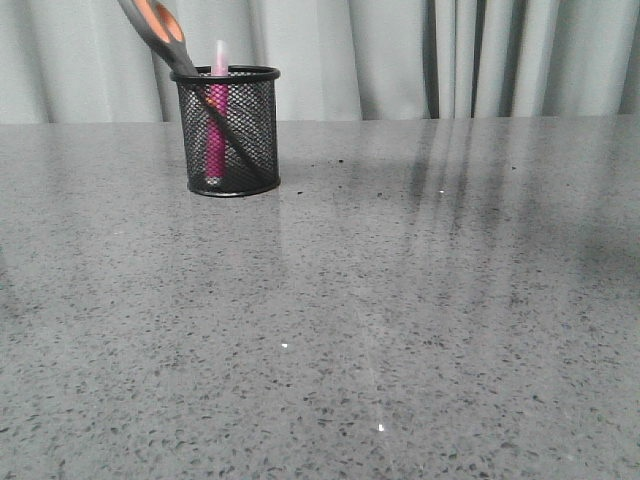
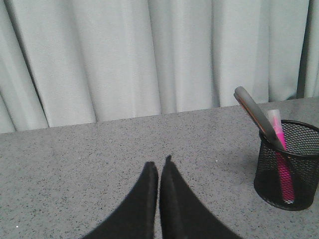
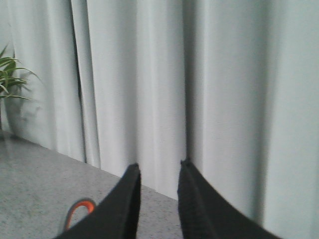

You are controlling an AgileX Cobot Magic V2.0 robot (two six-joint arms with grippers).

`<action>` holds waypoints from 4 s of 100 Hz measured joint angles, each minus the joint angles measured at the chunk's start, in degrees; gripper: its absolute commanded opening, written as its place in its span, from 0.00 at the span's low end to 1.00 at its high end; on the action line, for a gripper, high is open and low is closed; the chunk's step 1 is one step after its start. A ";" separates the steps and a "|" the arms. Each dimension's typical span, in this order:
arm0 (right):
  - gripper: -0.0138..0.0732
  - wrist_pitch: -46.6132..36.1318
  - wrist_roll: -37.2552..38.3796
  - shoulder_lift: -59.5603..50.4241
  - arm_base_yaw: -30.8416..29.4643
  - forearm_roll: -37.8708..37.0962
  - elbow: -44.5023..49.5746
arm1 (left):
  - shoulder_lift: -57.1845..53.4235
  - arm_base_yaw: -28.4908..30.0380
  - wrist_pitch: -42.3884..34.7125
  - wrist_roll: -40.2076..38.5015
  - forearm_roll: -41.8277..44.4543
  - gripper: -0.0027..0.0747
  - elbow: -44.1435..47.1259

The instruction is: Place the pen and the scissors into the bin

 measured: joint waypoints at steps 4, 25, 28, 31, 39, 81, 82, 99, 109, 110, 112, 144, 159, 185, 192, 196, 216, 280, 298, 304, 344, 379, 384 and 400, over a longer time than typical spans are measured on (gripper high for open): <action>0.10 4.92 -1.08 -2.88 -0.67 0.00 0.08 | 0.00 0.00 0.00 0.00 0.00 0.01 0.00; 0.08 29.60 -4.89 -17.31 -4.01 -1.07 1.06 | 0.00 0.00 0.00 0.00 0.00 0.01 0.00; 0.08 31.18 -5.01 -19.13 -4.38 -1.71 1.82 | 0.00 0.00 0.00 0.00 0.00 0.01 0.04; 0.08 32.28 -5.11 -21.44 -4.86 -2.69 3.24 | 0.00 0.00 -0.29 0.00 0.00 0.01 0.15; 0.08 32.39 -5.25 -26.81 -6.01 -4.23 7.82 | -0.12 0.00 -1.15 0.00 0.00 0.01 1.35; 0.08 24.40 -5.25 -62.37 -13.96 -4.38 44.41 | -15.36 0.00 -5.37 0.00 -3.17 0.01 14.53; 0.08 24.23 -5.25 -63.49 -13.96 -4.37 44.94 | -15.68 0.00 -5.51 0.00 -3.33 0.01 14.71; 0.08 23.17 -5.39 -74.36 -14.08 -2.38 55.38 | -22.27 0.00 -5.73 0.00 -6.30 0.01 17.46; 0.08 22.63 -5.39 -78.78 -14.08 -1.33 58.09 | -24.83 0.00 -5.41 0.00 -6.54 0.01 17.71; 0.08 22.63 -5.39 -79.26 -14.08 -1.19 58.09 | -25.05 0.00 -5.25 0.00 -6.54 0.01 17.71; 0.08 22.50 -5.39 -79.87 -14.08 -1.10 58.42 | -25.28 0.00 -5.26 0.00 -6.54 0.01 17.71; 0.08 21.70 -5.43 -81.69 -14.08 -0.86 58.68 | -25.95 0.00 -4.89 0.00 -6.78 0.01 17.71; 0.08 22.39 -5.43 -81.69 -14.08 -0.77 58.68 | -25.95 0.00 -4.89 0.00 -6.90 0.01 17.71; 0.08 23.18 -5.52 -81.69 -14.08 -0.77 58.70 | -25.95 0.00 -4.89 0.00 -6.90 0.01 17.71; 0.08 23.18 -5.52 -81.69 -14.08 -0.65 58.70 | -25.95 0.00 -4.89 0.00 -6.90 0.01 17.71; 0.08 23.22 -5.52 -81.69 -14.08 -0.65 58.70 | -25.95 0.00 -4.89 0.00 -6.90 0.01 17.71; 0.08 23.31 -5.52 -81.69 -14.08 -0.65 58.70 | -25.95 0.00 -4.89 0.00 -6.90 0.01 17.71; 0.08 23.31 -5.52 -81.69 -14.08 -0.65 58.70 | -25.95 0.00 -3.55 -28.12 29.77 0.01 18.38; 0.08 23.31 -5.52 -81.69 -14.08 -0.65 58.70 | -29.14 0.00 -3.55 -41.77 43.90 0.01 23.63; 0.08 23.34 -5.52 -81.69 -14.08 -0.65 58.70 | -31.81 0.00 -3.55 -43.69 45.34 0.01 26.26; 0.08 23.43 -5.52 -81.69 -14.08 -0.65 58.80 | -36.55 0.00 -1.43 -48.14 47.85 0.01 31.40; 0.08 23.43 -5.91 -81.69 -14.08 -0.65 58.80 | -36.55 0.00 -1.44 -48.27 47.75 0.01 31.40; 0.08 23.43 -5.91 -81.69 -14.08 -0.65 58.80 | -36.55 0.00 -1.44 -48.27 47.65 0.01 31.40; 0.08 23.43 -5.52 -81.69 -14.08 -0.65 58.80 | -36.55 0.00 -1.44 -48.27 47.65 0.01 31.40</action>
